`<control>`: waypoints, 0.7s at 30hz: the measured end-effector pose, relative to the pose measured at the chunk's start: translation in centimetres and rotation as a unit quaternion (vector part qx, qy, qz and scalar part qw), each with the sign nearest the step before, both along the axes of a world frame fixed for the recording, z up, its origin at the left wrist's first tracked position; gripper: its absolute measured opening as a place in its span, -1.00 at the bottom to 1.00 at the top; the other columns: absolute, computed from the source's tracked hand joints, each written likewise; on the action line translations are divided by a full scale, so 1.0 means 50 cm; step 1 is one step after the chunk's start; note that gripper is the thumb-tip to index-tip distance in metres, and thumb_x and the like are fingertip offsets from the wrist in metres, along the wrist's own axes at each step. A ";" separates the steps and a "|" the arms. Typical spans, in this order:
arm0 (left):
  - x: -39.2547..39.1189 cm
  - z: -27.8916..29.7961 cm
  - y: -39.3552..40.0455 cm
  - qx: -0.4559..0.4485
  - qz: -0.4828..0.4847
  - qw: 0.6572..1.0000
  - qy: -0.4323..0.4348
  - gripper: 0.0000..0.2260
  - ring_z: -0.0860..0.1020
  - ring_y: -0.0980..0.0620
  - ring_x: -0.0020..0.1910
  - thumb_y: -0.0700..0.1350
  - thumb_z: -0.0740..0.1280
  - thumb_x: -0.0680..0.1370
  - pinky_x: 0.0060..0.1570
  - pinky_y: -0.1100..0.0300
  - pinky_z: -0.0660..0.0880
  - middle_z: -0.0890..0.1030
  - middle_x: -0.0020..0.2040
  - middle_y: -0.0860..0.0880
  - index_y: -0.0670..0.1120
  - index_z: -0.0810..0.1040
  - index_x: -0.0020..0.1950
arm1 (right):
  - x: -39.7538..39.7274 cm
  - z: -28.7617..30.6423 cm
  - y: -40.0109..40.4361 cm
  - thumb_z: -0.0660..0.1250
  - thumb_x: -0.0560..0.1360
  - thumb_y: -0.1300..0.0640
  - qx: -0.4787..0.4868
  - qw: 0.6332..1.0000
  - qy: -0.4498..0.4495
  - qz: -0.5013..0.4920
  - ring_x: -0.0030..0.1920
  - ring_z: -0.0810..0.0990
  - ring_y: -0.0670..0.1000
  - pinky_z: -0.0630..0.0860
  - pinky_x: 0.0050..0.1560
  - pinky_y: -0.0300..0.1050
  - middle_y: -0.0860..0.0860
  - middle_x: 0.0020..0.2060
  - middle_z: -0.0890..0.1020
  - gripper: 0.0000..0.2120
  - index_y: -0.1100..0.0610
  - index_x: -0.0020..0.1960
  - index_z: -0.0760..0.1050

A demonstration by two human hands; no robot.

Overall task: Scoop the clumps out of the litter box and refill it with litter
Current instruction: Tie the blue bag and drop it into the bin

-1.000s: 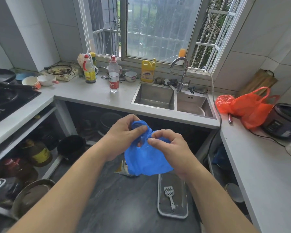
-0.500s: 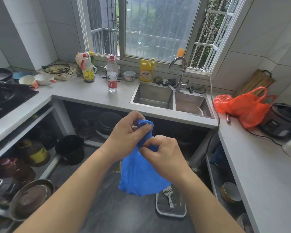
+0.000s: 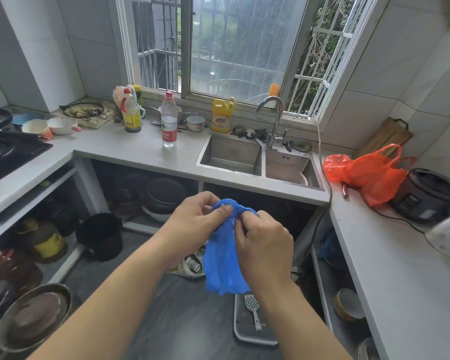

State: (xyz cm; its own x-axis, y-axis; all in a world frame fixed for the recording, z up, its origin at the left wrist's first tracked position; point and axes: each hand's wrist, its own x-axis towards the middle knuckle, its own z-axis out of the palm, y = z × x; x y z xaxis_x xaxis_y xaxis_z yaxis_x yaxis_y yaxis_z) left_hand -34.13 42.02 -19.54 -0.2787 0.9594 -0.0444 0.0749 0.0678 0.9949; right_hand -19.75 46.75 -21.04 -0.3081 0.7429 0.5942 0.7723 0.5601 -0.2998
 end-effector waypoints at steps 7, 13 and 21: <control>0.022 0.000 0.010 0.005 0.104 0.991 -0.083 -0.79 0.65 -0.06 -0.20 -0.12 0.51 0.52 0.10 -0.24 0.58 0.65 -0.22 -0.18 -0.22 0.57 -0.01 | -0.003 -0.035 -0.008 0.29 0.46 0.19 -0.015 0.993 -0.083 0.081 -0.31 0.44 0.10 0.46 -0.37 0.00 0.06 -0.21 0.48 -0.86 0.17 0.00 0.54; 0.036 -0.015 0.006 0.025 0.185 0.981 -0.059 -0.87 0.70 -0.20 -0.16 -0.20 0.52 0.49 0.03 -0.25 0.63 0.69 -0.22 -0.21 -0.14 0.58 -0.14 | 0.016 -0.037 -0.021 0.21 0.60 0.05 -0.033 0.989 -0.093 0.111 0.03 0.54 0.11 0.55 -0.05 0.00 0.10 0.21 0.50 -0.69 0.18 0.24 0.54; 0.035 -0.010 -0.023 0.060 0.120 0.990 -0.039 -0.87 0.72 -0.11 -0.10 -0.32 0.49 0.50 0.06 -0.11 0.62 0.73 -0.13 -0.20 -0.28 0.54 -0.07 | 0.050 0.020 -0.004 0.31 0.61 0.00 -0.409 0.844 0.297 0.180 -0.16 0.64 -0.06 0.58 -0.02 -0.05 0.01 -0.21 0.68 -0.73 -0.14 0.30 0.49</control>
State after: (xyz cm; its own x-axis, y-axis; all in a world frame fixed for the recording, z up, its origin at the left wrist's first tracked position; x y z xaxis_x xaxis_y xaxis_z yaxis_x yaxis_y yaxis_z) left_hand -32.37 40.88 -20.02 -0.5001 0.8653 0.0349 -0.0073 -0.0445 0.9990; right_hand -17.24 46.57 -20.05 -0.4297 0.9012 0.0563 0.1738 0.1438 -0.9742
